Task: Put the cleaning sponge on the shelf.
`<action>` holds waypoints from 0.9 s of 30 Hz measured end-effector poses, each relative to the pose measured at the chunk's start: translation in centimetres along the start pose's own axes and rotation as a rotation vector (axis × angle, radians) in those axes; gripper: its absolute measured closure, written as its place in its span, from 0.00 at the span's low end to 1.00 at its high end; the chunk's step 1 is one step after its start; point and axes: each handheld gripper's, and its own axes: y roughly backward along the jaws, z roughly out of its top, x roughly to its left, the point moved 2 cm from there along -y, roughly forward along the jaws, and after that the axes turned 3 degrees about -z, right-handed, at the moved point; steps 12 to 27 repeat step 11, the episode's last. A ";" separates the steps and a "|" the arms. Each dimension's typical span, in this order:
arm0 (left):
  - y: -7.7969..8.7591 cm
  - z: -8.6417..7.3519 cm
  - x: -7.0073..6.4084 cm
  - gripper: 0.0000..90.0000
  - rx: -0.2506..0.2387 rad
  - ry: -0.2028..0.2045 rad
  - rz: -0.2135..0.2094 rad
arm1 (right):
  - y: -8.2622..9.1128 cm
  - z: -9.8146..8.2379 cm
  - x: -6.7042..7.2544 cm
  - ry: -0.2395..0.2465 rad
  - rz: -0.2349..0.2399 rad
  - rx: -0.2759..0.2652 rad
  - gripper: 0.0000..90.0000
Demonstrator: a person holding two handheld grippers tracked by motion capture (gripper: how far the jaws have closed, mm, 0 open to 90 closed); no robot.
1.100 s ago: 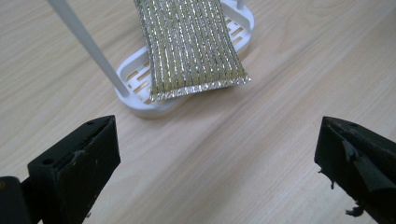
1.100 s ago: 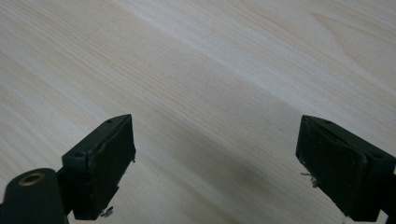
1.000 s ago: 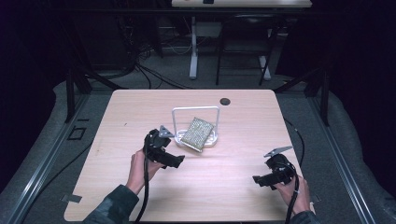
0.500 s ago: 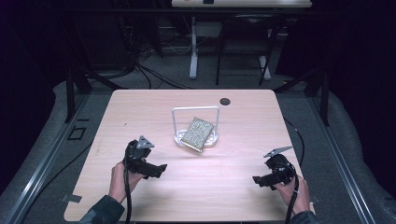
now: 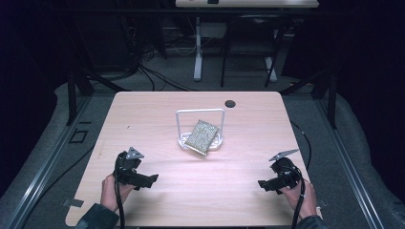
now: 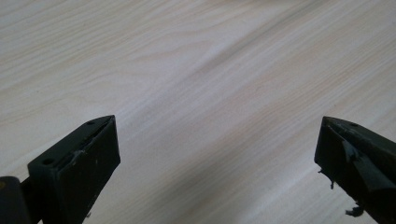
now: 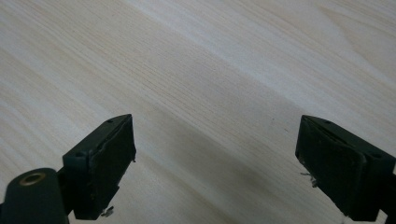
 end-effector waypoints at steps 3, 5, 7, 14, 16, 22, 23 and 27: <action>-0.3 0.2 0.0 0.00 0.011 -0.017 0.013 | -0.1 0.0 0.0 -0.004 0.009 0.002 0.13; -0.4 0.2 -0.1 0.00 0.014 -0.024 0.018 | -0.1 0.0 -0.1 -0.005 0.007 -0.003 0.13; -0.5 0.2 -0.1 0.00 0.021 -0.027 0.017 | 0.0 -0.1 -0.2 -0.001 0.005 -0.004 0.13; -0.5 0.2 0.0 0.00 0.024 -0.026 0.014 | -0.1 0.0 -0.2 -0.012 0.013 -0.009 0.13; -0.5 0.2 0.0 0.00 0.024 -0.026 0.014 | -0.1 0.0 -0.2 -0.012 0.013 -0.009 0.13; -0.5 0.2 0.0 0.00 0.024 -0.026 0.014 | -0.1 0.0 -0.2 -0.012 0.013 -0.009 0.13; -0.5 0.2 0.0 0.00 0.024 -0.026 0.014 | -0.1 0.0 -0.2 -0.012 0.013 -0.009 0.13; -0.5 0.2 0.0 0.00 0.024 -0.026 0.014 | -0.1 0.0 -0.2 -0.012 0.013 -0.009 0.13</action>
